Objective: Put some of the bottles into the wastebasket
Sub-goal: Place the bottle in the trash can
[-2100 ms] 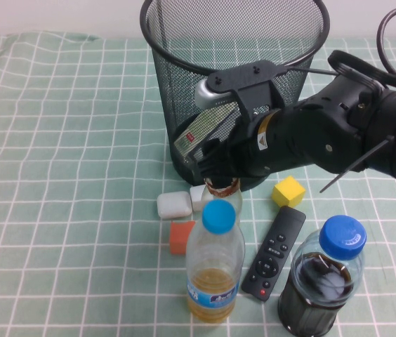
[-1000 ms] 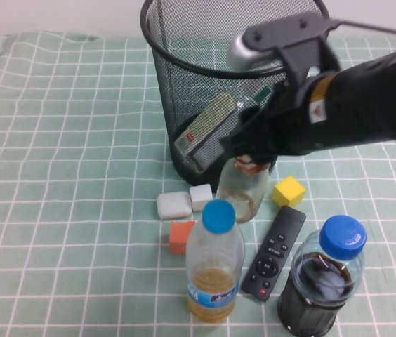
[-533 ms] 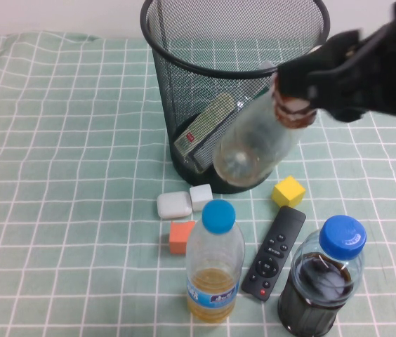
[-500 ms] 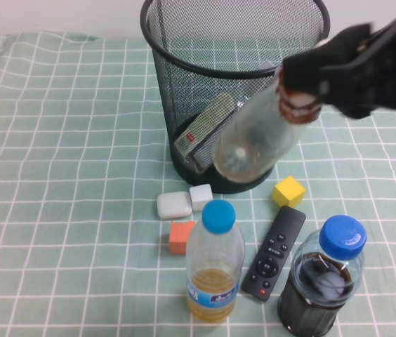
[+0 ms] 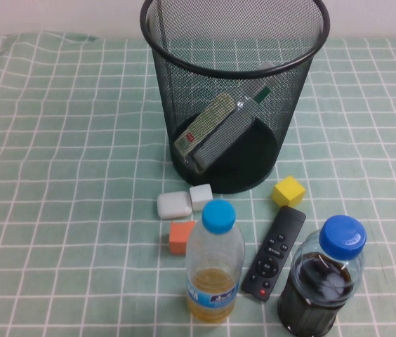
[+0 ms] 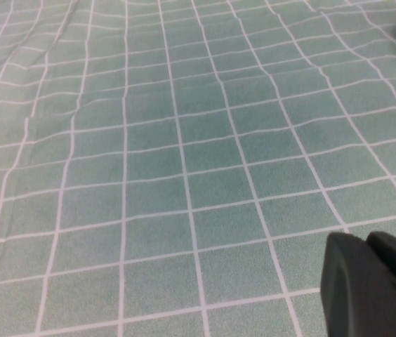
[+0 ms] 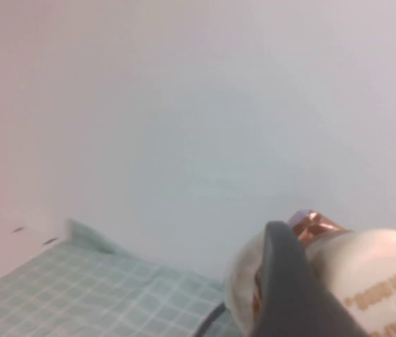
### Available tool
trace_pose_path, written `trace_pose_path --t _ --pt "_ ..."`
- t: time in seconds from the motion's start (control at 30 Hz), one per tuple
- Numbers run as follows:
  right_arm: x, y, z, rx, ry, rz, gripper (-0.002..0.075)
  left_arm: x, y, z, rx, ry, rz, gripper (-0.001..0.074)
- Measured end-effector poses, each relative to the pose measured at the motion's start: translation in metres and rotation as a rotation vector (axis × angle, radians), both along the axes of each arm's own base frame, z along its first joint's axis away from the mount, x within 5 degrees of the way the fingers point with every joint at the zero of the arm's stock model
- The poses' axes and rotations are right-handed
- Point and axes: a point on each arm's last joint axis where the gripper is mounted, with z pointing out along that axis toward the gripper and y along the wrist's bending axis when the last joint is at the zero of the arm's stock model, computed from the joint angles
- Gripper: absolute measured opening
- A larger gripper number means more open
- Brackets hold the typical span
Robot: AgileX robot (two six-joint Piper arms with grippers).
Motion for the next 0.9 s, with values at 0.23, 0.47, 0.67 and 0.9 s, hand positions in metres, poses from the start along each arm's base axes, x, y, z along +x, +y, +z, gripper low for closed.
trace_pose_path --t 0.23,0.47,0.67,0.9 --pt "0.097 0.024 -0.031 -0.016 0.239 -0.069 0.0043 0.000 0.000 0.000 0.000 0.000 0.000 -0.0001" --pt "0.160 0.058 -0.078 -0.124 0.483 -0.054 0.0051 0.000 0.000 0.000 0.000 0.000 0.000 -0.0001" --pt "0.178 0.068 -0.100 -0.174 0.597 -0.054 0.0236 0.000 0.000 0.000 0.000 0.000 0.000 -0.0001" --pt "0.162 0.061 -0.079 -0.150 0.572 -0.045 0.0562 0.000 0.000 0.000 0.000 0.000 0.000 -0.0001"
